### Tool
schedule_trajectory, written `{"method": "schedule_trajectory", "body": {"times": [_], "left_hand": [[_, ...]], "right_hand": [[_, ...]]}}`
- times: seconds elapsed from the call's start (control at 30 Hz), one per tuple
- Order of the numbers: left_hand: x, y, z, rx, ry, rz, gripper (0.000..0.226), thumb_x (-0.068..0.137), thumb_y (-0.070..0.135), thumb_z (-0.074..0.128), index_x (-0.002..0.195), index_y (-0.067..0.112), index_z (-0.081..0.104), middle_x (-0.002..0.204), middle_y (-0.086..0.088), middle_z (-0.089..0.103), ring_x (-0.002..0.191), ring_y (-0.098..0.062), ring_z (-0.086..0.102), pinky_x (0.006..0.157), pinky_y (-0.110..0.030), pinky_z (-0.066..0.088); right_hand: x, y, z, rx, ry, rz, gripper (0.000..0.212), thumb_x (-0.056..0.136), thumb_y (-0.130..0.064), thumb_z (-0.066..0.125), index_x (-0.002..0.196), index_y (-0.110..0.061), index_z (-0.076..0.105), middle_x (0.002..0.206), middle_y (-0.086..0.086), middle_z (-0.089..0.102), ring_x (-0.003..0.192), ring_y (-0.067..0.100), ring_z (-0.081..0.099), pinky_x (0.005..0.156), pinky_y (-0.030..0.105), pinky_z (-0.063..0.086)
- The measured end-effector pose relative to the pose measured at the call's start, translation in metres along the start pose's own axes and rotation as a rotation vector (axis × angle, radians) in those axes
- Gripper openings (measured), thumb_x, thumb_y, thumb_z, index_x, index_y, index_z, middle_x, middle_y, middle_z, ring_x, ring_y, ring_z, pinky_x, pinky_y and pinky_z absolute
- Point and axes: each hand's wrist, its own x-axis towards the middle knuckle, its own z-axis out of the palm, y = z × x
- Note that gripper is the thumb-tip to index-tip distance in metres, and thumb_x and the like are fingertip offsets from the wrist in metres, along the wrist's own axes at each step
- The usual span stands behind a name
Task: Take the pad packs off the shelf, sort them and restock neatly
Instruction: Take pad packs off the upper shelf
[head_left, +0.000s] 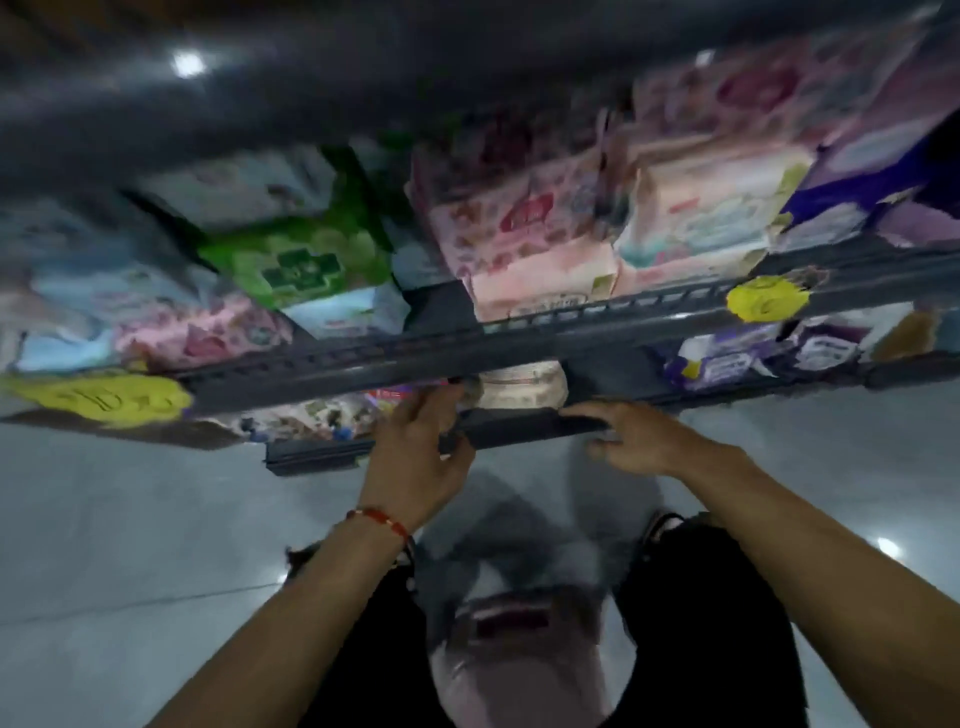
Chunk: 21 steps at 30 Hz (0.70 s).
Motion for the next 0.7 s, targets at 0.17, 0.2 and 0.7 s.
{"method": "schedule_trajectory", "body": {"times": [0.17,0.2,0.7], "left_hand": [[0.034,-0.048,0.096,0.103,0.13,0.236,0.047,0.082,0.001,0.066,0.129,0.003,0.063,0.126,-0.019,0.059,0.112,-0.024,0.051,0.099,-0.018,0.037],[0.04,-0.059,0.108,0.132,0.136,0.302,0.047,0.082,0.001,0.065,0.129,0.001,0.063,0.127,-0.02,0.058,0.113,-0.026,0.051,0.099,-0.019,0.037],[0.035,-0.032,0.106,0.179,0.267,0.451,0.061,0.086,0.017,0.063,0.145,0.017,0.049,0.141,-0.004,0.046,0.129,-0.023,0.044,0.111,-0.028,0.033]], "right_hand": [[0.095,0.038,0.063,-0.16,0.097,-0.177,0.067,0.098,-0.037,0.06,0.158,-0.03,0.033,0.163,-0.002,0.031,0.147,0.022,0.034,0.118,0.036,0.032],[0.104,0.045,0.073,-0.19,0.167,-0.185,0.067,0.098,-0.038,0.058,0.159,-0.03,0.032,0.164,-0.003,0.029,0.148,0.023,0.033,0.119,0.038,0.032],[0.049,0.044,0.11,-0.163,0.654,-0.259,0.06,0.086,-0.049,0.054,0.143,-0.033,0.05,0.128,-0.003,0.057,0.117,0.022,0.059,0.092,0.039,0.052]]}}
